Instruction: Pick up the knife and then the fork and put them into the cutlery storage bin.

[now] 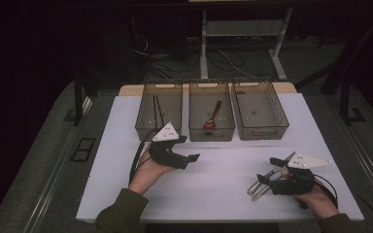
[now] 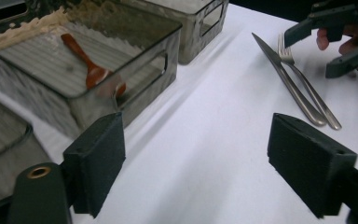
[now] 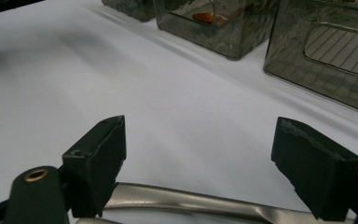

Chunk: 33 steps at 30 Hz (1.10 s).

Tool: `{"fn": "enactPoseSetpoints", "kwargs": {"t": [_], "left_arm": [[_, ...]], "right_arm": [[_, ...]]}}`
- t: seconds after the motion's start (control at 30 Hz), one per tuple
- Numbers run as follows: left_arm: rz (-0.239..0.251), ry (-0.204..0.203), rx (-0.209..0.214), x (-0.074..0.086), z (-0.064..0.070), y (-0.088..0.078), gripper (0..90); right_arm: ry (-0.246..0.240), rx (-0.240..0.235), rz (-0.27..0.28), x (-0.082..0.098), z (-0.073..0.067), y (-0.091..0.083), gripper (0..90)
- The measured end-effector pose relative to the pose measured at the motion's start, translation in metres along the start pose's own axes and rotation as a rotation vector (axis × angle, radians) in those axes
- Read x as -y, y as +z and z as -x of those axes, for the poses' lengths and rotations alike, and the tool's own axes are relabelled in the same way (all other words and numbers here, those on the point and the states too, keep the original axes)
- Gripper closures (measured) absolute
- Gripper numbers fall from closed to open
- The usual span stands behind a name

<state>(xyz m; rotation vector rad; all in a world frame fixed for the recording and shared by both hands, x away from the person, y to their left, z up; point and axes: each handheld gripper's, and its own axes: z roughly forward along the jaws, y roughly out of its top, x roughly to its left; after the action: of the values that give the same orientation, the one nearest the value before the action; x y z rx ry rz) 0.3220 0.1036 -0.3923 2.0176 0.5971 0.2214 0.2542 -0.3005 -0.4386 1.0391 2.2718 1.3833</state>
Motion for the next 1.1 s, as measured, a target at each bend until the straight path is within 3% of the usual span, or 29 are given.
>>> {"fn": "enactPoseSetpoints", "kwargs": {"t": [0.4,0.63,0.8,0.87,1.1], "left_arm": [[0.043,-0.005,-0.043,0.039,0.008,-0.026,4.4],[0.041,0.005,-0.048,0.058,0.015,-0.038,0.0],[0.030,-0.022,-0.050,0.068,0.021,-0.047,0.0],[0.015,-0.022,-0.053,0.072,0.022,-0.048,0.0],[0.016,-0.018,-0.048,0.072,0.022,-0.047,0.0]], "right_arm": [[-0.009,-0.001,0.000,0.000,-0.001,-0.001,17.2],[-0.009,-0.005,-0.003,0.000,-0.002,0.000,17.2],[-0.008,-0.006,-0.021,-0.003,-0.002,-0.002,17.0],[-0.010,-0.024,-0.034,-0.005,-0.001,-0.003,11.8],[-0.007,-0.055,-0.088,-0.009,0.000,-0.007,17.9]]}}
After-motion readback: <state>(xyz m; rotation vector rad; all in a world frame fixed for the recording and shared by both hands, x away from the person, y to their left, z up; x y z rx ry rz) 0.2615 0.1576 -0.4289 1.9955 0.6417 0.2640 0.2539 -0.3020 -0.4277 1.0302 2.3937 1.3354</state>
